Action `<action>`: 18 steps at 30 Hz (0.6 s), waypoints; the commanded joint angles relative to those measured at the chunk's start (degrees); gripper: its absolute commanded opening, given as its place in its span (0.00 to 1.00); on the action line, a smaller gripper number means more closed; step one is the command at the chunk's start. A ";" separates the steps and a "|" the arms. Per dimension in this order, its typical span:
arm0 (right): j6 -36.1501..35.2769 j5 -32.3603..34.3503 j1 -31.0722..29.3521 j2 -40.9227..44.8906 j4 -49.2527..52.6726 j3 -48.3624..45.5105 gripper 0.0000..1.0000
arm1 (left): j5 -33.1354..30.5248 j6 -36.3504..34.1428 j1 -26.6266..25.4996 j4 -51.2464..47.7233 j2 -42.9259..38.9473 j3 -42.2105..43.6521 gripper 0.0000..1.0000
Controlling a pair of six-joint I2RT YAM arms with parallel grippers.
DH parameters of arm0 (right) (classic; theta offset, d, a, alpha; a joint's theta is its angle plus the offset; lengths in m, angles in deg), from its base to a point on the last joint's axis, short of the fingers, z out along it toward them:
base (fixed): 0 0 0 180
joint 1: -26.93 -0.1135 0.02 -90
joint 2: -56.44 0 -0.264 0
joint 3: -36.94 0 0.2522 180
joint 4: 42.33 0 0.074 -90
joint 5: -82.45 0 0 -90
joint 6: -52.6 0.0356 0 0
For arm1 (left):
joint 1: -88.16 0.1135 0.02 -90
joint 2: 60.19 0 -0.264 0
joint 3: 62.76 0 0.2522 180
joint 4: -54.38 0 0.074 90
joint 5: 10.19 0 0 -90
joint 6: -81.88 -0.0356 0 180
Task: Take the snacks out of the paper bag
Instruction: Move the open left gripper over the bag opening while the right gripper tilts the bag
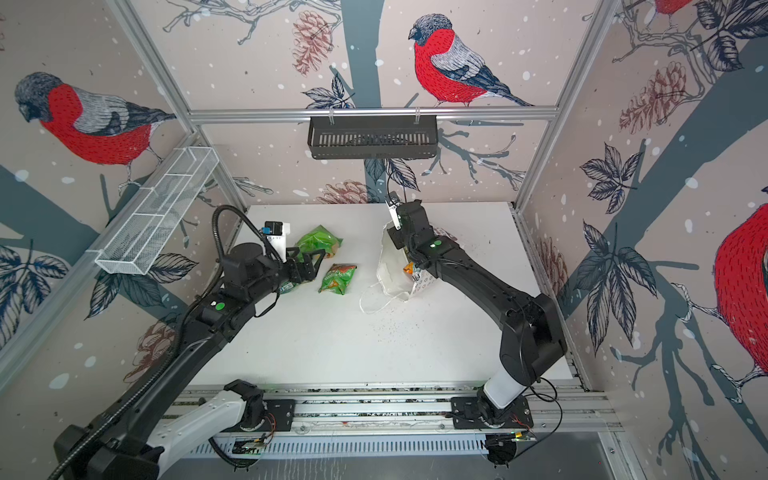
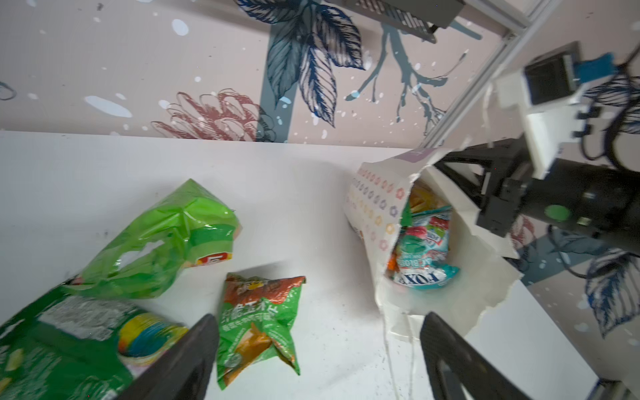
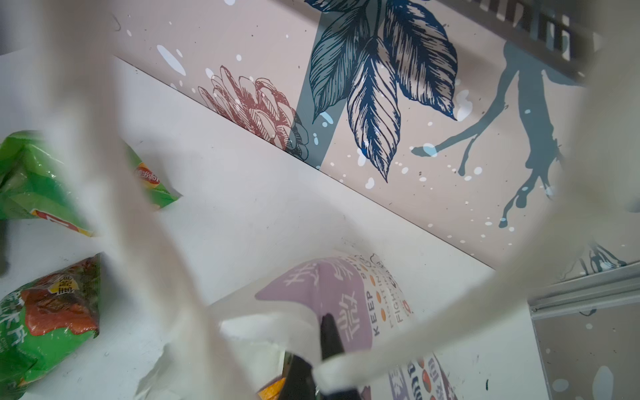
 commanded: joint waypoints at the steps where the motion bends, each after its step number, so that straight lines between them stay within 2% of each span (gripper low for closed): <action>1: 1.79 1.93 -0.54 -0.08 2.43 -0.11 0.00 | -3.64 3.66 -4.66 5.97 -0.63 1.50 0.91; 6: 5.33 1.82 -0.57 0.27 2.76 -0.48 0.00 | -5.55 6.42 -13.78 10.82 3.85 3.65 0.91; 9: 7.39 -0.51 -0.57 0.58 2.75 -0.61 0.00 | -6.91 6.68 -18.26 14.10 7.18 4.00 0.92; 18: 12.20 -8.26 -0.35 2.00 1.62 -2.29 0.00 | -3.19 8.59 -22.56 22.91 15.89 3.88 0.95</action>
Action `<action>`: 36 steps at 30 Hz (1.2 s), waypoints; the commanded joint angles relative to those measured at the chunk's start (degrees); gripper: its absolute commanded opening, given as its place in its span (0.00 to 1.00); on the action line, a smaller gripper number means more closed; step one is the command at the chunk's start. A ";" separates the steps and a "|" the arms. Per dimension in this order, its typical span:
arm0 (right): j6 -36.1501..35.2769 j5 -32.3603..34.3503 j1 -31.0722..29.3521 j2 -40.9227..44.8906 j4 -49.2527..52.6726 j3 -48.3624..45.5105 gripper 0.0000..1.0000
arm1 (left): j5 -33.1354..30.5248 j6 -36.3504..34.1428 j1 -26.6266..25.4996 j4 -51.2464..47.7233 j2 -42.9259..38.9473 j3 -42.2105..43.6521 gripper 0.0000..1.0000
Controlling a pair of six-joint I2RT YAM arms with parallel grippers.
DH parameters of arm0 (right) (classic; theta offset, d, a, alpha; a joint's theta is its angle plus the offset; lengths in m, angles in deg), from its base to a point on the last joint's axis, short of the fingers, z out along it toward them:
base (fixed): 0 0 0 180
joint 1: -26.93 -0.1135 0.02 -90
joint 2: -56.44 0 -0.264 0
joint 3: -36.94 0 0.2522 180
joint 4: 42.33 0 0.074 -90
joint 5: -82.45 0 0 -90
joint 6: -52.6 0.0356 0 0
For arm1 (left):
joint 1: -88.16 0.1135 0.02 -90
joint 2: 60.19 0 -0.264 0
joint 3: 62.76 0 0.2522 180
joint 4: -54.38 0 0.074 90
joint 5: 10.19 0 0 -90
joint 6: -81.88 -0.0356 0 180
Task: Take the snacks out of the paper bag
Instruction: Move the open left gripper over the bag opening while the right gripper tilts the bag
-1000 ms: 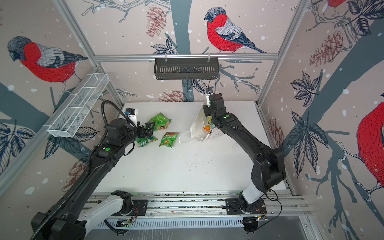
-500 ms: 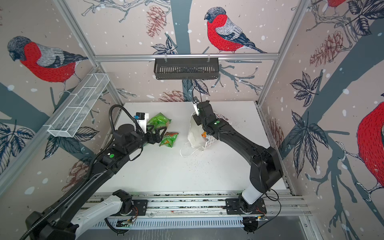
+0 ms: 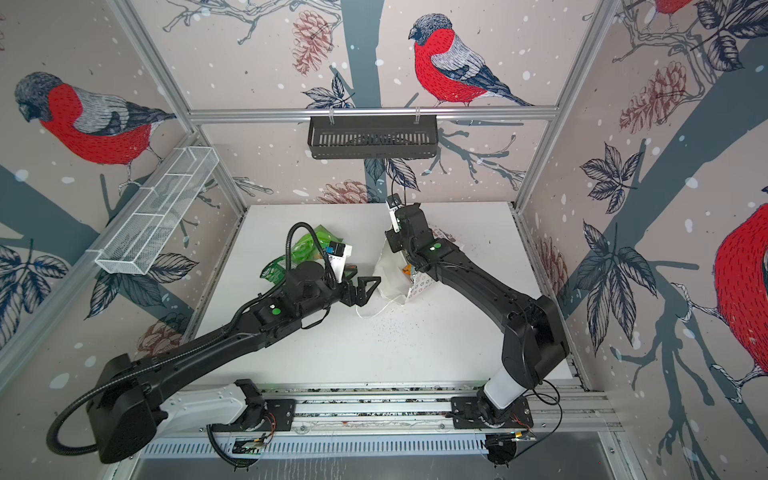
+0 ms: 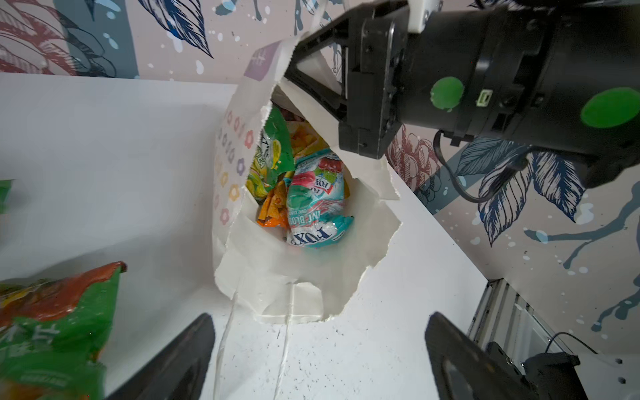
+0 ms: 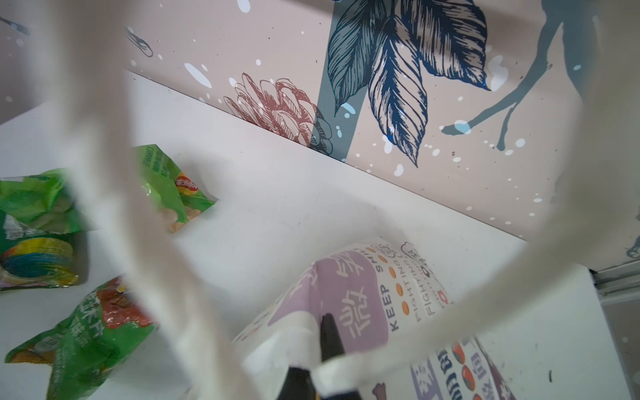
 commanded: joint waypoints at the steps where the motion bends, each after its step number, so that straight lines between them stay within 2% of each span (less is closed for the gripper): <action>1: 3.20 -3.49 0.16 0.67 1.25 -0.47 0.00 | 0.85 1.06 -0.99 6.28 1.69 -0.21 0.95; 9: 3.41 -2.04 0.62 1.42 2.67 -1.15 0.00 | 1.03 0.33 -1.84 11.37 7.57 1.40 0.93; 13: 3.40 -2.36 0.61 1.40 3.06 -1.26 0.00 | -2.22 0.25 -1.84 13.48 11.49 1.62 0.92; 18: 3.88 -2.74 0.61 1.40 2.93 -1.54 0.00 | -0.17 0.69 -1.87 17.55 16.66 0.18 0.92; 24: 4.90 -3.33 0.61 1.15 3.02 -1.98 0.00 | -3.14 -0.58 -1.92 15.71 22.48 -3.98 0.92; 34: 6.21 -3.93 0.61 1.15 3.44 -2.35 0.00 | -12.32 -0.25 -1.57 11.56 25.68 -9.09 0.96; 36: 6.36 -3.84 0.61 1.15 3.83 -2.09 0.00 | -12.43 -0.09 -1.33 10.89 25.63 -9.83 0.96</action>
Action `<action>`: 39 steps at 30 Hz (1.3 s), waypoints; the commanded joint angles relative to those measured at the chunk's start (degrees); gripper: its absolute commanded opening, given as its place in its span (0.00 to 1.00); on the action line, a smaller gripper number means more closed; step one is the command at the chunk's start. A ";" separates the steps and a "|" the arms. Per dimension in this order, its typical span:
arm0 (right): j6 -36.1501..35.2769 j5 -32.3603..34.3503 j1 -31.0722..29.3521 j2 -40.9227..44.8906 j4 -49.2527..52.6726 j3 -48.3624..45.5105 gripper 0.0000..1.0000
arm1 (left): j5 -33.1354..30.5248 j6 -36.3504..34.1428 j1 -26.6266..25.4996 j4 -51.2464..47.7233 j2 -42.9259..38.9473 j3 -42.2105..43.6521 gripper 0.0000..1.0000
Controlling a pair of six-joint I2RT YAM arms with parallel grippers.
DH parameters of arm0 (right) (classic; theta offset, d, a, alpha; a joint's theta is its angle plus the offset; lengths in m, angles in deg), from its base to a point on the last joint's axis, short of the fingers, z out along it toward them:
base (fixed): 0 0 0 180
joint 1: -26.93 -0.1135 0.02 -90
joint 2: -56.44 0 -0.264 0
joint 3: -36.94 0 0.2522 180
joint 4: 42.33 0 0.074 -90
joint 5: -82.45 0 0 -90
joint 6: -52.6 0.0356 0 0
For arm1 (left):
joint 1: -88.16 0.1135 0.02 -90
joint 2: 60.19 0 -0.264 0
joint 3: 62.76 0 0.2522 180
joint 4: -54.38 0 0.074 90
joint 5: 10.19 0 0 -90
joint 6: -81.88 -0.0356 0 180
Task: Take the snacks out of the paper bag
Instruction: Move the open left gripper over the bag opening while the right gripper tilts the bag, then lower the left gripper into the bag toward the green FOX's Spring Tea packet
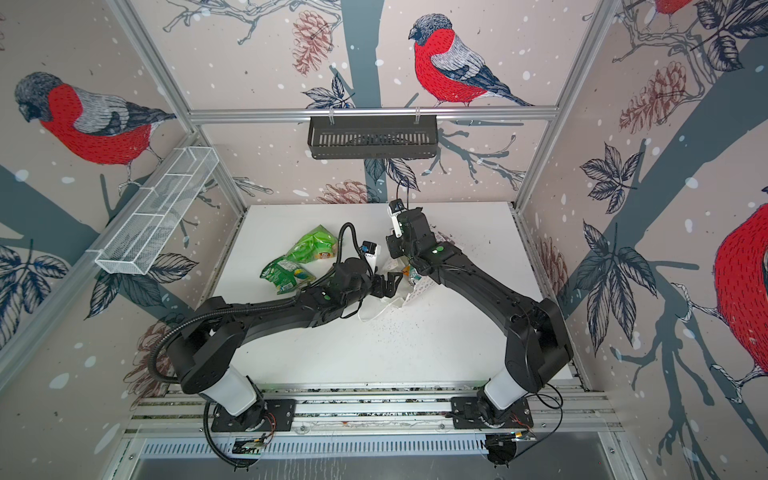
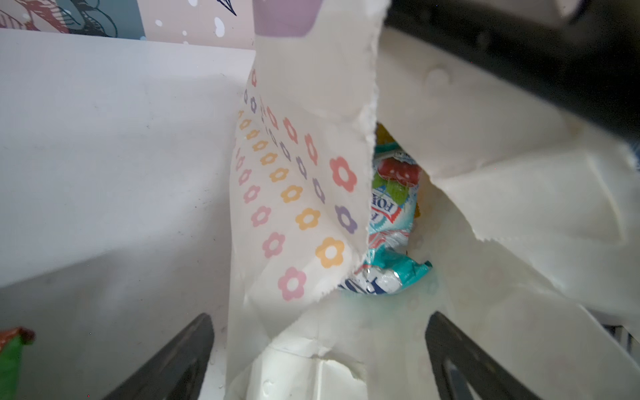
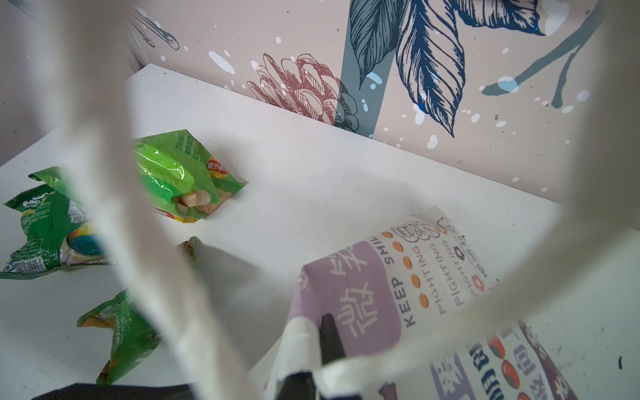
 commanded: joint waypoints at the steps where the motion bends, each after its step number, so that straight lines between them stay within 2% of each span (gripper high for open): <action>1: 1.69 0.47 -0.02 -0.09 2.20 0.43 0.00 | -2.66 0.11 0.29 -0.12 -0.46 -0.99 0.96; 4: 2.49 1.74 -0.02 -0.48 4.45 1.90 0.01 | 0.73 -0.74 0.20 1.71 -2.77 0.40 0.95; 5: 2.52 2.12 -0.02 -0.61 5.09 2.23 0.06 | 1.14 -0.21 0.15 1.71 -3.59 0.93 0.95; 6: 2.38 2.71 -0.18 -0.70 5.50 2.27 0.15 | 1.89 0.24 0.20 1.78 -4.63 1.62 0.95; 7: 2.12 3.46 -0.41 -0.86 5.85 2.10 0.17 | 2.69 0.55 0.20 1.87 -5.68 2.37 0.94; 12: 2.83 4.45 -0.90 -1.30 7.18 0.93 0.21 | 7.96 1.92 0.11 1.98 -9.35 5.25 0.93; 17: 4.09 5.72 -1.43 -0.54 6.86 -0.58 0.21 | 10.50 1.06 -0.33 5.98 -9.56 7.67 0.89; 23: 4.37 7.34 -2.11 1.09 7.29 -1.08 0.16 | 13.38 -0.05 -0.33 9.99 -4.84 6.00 0.87; 25: 4.24 8.09 -2.22 1.41 7.63 -1.12 0.13 | 12.49 -0.29 -0.30 10.17 -3.24 4.89 0.83; 31: 4.01 8.84 -2.29 1.75 8.06 -1.46 0.06 | 9.14 -1.55 -0.08 12.02 1.28 2.29 0.82; 39: 3.84 9.20 -2.28 1.19 7.64 -0.99 0.05 | 4.92 -1.20 0.88 12.52 8.76 -2.47 0.80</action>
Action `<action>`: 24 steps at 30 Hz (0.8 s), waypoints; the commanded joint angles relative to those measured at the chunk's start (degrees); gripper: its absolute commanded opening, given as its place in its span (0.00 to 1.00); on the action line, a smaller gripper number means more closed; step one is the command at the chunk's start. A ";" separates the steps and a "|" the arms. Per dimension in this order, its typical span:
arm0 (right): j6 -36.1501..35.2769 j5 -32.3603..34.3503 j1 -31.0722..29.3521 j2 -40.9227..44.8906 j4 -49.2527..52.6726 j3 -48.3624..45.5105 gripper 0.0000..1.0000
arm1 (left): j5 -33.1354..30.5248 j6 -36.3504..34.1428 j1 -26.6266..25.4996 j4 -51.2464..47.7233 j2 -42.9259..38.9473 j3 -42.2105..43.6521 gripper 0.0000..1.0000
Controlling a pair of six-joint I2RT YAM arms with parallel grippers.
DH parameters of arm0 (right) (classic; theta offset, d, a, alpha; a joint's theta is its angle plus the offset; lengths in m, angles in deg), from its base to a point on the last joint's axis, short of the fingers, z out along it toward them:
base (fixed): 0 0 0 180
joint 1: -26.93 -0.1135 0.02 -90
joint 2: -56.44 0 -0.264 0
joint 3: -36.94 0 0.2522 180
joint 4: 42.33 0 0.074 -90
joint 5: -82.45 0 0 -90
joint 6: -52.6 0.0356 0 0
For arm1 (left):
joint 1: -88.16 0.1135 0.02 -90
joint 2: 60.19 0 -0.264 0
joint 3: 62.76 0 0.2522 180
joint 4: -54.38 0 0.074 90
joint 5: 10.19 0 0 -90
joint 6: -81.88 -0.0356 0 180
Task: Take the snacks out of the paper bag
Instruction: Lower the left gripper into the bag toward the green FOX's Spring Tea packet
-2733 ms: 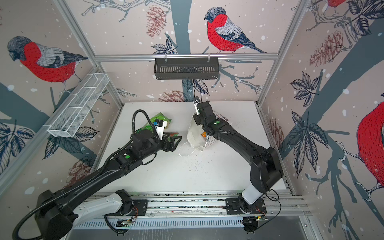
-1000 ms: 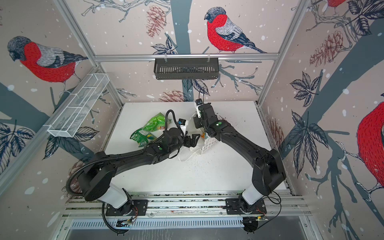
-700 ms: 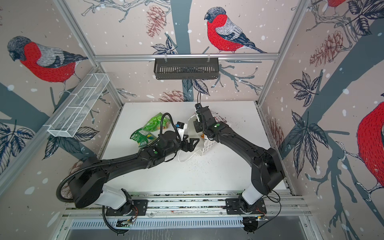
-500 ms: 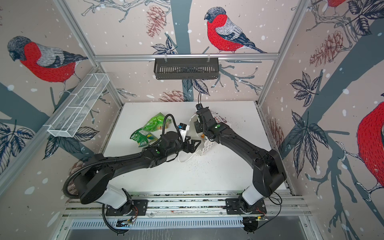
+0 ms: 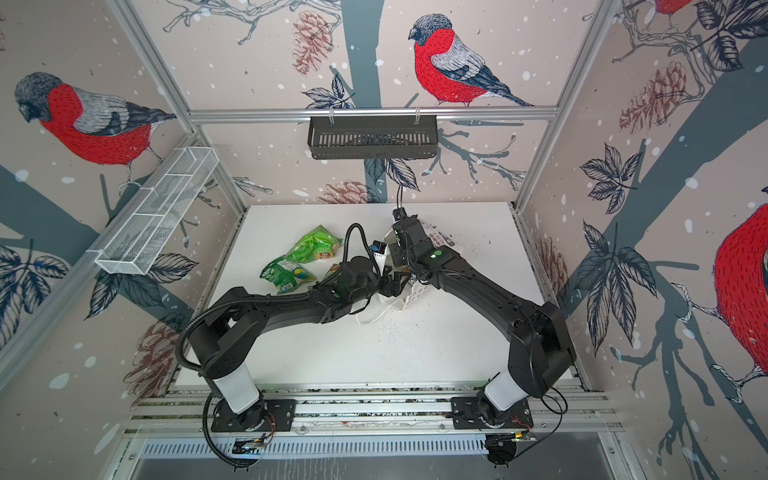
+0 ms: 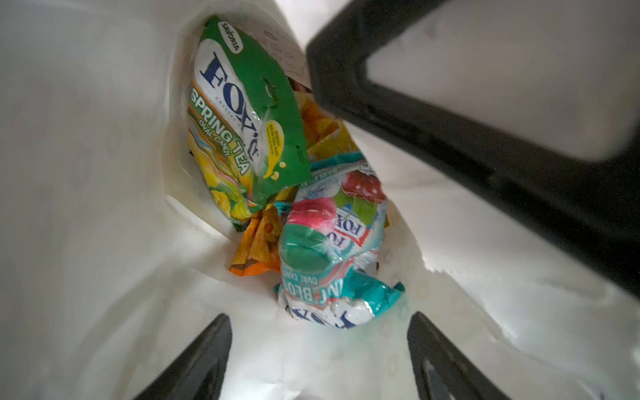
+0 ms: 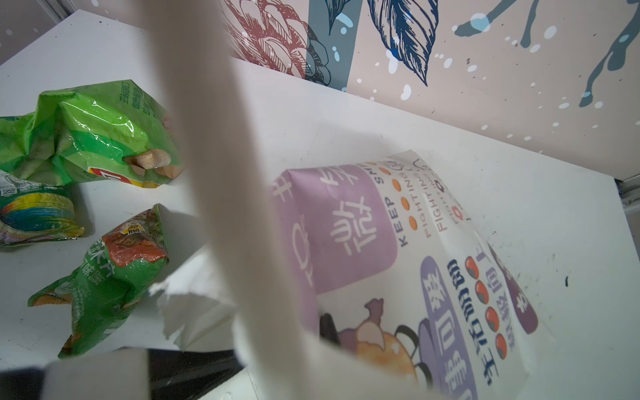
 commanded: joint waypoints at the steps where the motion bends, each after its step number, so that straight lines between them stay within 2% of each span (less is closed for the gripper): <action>1: -0.09 1.80 -0.04 -0.26 0.26 0.41 0.05 | -2.99 -0.40 0.24 4.06 1.47 -0.66 0.80; 14: -1.19 1.94 0.21 -1.27 -0.40 0.91 0.01 | -4.45 -0.88 0.51 11.34 10.19 -8.78 0.72; 24: -0.99 -2.16 0.67 -1.57 -1.75 1.36 0.00 | -9.82 -0.73 0.33 12.75 15.85 -13.30 0.59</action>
